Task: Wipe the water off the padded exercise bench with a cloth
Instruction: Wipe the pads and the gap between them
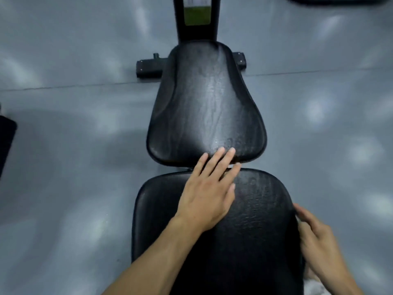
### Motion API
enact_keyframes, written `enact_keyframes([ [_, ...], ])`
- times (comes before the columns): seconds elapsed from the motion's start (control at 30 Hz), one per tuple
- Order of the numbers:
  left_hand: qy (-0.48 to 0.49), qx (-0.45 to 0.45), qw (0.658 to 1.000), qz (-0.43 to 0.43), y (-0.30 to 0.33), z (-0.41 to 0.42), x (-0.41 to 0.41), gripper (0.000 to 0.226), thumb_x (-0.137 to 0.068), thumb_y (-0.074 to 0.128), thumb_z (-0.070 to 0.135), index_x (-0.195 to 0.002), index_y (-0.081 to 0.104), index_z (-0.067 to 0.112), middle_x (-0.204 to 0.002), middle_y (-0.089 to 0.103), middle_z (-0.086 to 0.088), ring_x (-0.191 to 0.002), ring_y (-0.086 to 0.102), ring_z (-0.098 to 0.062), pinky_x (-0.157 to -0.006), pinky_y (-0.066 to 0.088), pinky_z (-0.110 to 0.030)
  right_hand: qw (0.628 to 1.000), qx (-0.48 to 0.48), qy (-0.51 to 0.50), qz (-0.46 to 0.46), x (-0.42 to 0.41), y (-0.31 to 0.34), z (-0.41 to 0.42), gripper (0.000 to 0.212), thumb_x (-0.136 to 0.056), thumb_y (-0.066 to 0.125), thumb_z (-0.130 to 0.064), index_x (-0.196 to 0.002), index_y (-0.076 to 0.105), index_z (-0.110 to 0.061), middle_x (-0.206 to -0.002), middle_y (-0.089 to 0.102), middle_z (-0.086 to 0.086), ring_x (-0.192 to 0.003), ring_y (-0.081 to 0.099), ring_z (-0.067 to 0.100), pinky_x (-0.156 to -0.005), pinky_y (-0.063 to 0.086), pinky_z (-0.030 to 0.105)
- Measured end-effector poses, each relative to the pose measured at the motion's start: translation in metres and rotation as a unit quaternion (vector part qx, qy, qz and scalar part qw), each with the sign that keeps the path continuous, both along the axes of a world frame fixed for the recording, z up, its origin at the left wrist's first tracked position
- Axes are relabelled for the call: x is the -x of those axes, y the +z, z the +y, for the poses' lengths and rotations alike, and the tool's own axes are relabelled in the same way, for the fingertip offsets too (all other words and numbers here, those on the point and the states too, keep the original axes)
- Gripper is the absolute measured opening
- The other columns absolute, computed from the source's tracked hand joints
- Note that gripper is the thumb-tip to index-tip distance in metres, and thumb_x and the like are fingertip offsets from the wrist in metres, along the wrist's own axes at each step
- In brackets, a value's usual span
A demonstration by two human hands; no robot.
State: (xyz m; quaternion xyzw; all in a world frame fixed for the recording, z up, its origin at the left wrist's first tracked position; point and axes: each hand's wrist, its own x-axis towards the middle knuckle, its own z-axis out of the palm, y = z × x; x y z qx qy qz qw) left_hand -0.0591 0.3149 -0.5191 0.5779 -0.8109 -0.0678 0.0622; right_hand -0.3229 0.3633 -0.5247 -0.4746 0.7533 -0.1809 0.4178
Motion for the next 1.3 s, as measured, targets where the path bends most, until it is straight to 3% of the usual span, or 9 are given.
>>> enact_keyframes([
  [0.1, 0.004, 0.019, 1.0, -0.002, -0.005, 0.01, -0.046, 0.049, -0.108, 0.033, 0.04, -0.156, 0.041, 0.03, -0.171, 0.016, 0.003, -0.158, 0.008, -0.015, -0.126, 0.02, -0.047, 0.998, 0.066, -0.011, 0.002, -0.029, 0.011, -0.037, 0.05, -0.099, 0.045, -0.001, -0.128, 0.064, -0.037, -0.13, 0.066, -0.013, -0.13, 0.056, 0.011, -0.115, 0.037, 0.035],
  [0.23, -0.012, 0.061, 0.998, 0.006, -0.01, 0.003, -0.082, 0.051, -0.108, 0.035, 0.042, -0.157, 0.037, 0.03, -0.169, 0.022, 0.004, -0.157, 0.015, -0.014, -0.125, 0.022, -0.045, 0.972, 0.229, 0.012, -0.058, -0.092, 0.043, -0.098, 0.049, -0.096, 0.043, -0.003, -0.135, 0.062, -0.027, -0.131, 0.064, -0.018, -0.123, 0.055, -0.004, -0.111, 0.04, 0.023],
  [0.37, 0.046, 0.115, 0.991, 0.044, -0.01, -0.024, -0.104, 0.054, -0.102, 0.043, 0.041, -0.153, 0.046, 0.025, -0.164, 0.035, 0.002, -0.153, 0.031, -0.02, -0.123, 0.024, -0.044, 0.932, 0.316, 0.042, -0.173, -0.157, 0.06, -0.142, 0.052, -0.09, 0.041, -0.013, -0.136, 0.061, -0.025, -0.131, 0.067, -0.015, -0.126, 0.058, 0.002, -0.112, 0.043, 0.034],
  [0.63, 0.057, 0.135, 0.986, 0.074, -0.025, -0.034, -0.116, 0.058, -0.101, 0.044, 0.05, -0.154, 0.043, 0.028, -0.167, 0.027, 0.009, -0.157, 0.016, -0.013, -0.125, 0.011, -0.045, 0.927, 0.249, 0.101, -0.264, -0.201, 0.03, -0.156, 0.046, -0.096, 0.043, 0.003, -0.118, 0.071, -0.027, -0.109, 0.075, -0.012, -0.103, 0.07, 0.006, -0.089, 0.054, 0.029],
  [0.9, 0.015, 0.13, 0.984, 0.117, -0.026, -0.03, -0.117, 0.06, -0.101, 0.046, 0.051, -0.158, 0.032, 0.039, -0.169, 0.015, 0.018, -0.157, 0.008, -0.008, -0.126, 0.006, -0.039, 0.919, 0.195, 0.113, -0.324, -0.18, 0.041, -0.157, 0.044, -0.092, 0.048, 0.003, -0.106, 0.077, -0.027, -0.107, 0.076, -0.012, -0.103, 0.07, 0.009, -0.087, 0.053, 0.029],
  [1.0, 0.018, 0.127, 0.986, 0.11, -0.026, -0.03, -0.116, 0.059, -0.1, 0.045, 0.05, -0.157, 0.033, 0.042, -0.169, 0.015, 0.02, -0.158, 0.007, -0.008, -0.126, 0.004, -0.038, 0.925, 0.144, 0.079, -0.344, -0.161, 0.042, -0.147, 0.042, -0.078, 0.054, -0.003, -0.1, 0.08, -0.027, -0.104, 0.077, 0.001, -0.098, 0.07, 0.024, -0.089, 0.056, 0.044],
  [1.1, 0.038, 0.124, 0.985, 0.118, -0.023, -0.027, -0.11, 0.057, -0.098, 0.044, 0.052, -0.154, 0.037, 0.042, -0.166, 0.015, 0.027, -0.156, 0.01, -0.005, -0.126, 0.007, -0.037, 0.918, 0.117, 0.059, -0.374, -0.138, 0.048, -0.128, 0.046, -0.072, 0.052, 0.004, -0.098, 0.08, -0.023, -0.098, 0.076, 0.012, -0.079, 0.065, 0.022, -0.075, 0.054, 0.04],
  [1.2, 0.056, 0.118, 0.974, 0.186, -0.002, -0.013, -0.088, 0.058, -0.095, 0.047, 0.056, -0.151, 0.036, 0.044, -0.157, 0.026, 0.035, -0.149, 0.025, 0.004, -0.123, 0.025, -0.029, 0.918, 0.097, 0.057, -0.38, -0.119, 0.063, -0.103, 0.049, -0.069, 0.051, 0.006, -0.1, 0.079, -0.019, -0.081, 0.068, 0.012, -0.058, 0.055, 0.014, -0.055, 0.048, 0.028],
  [1.3, 0.03, 0.145, 0.963, 0.225, 0.029, 0.008, -0.057, 0.055, -0.092, 0.058, 0.055, -0.144, 0.041, 0.046, -0.145, 0.039, 0.034, -0.136, 0.039, 0.006, -0.112, 0.037, -0.02, 0.912, 0.085, 0.067, -0.396, -0.107, 0.076, -0.078, 0.05, -0.073, 0.048, 0.01, -0.102, 0.079, -0.016, -0.088, 0.066, 0.017, -0.062, 0.052, 0.018, -0.054, 0.046, 0.028],
])
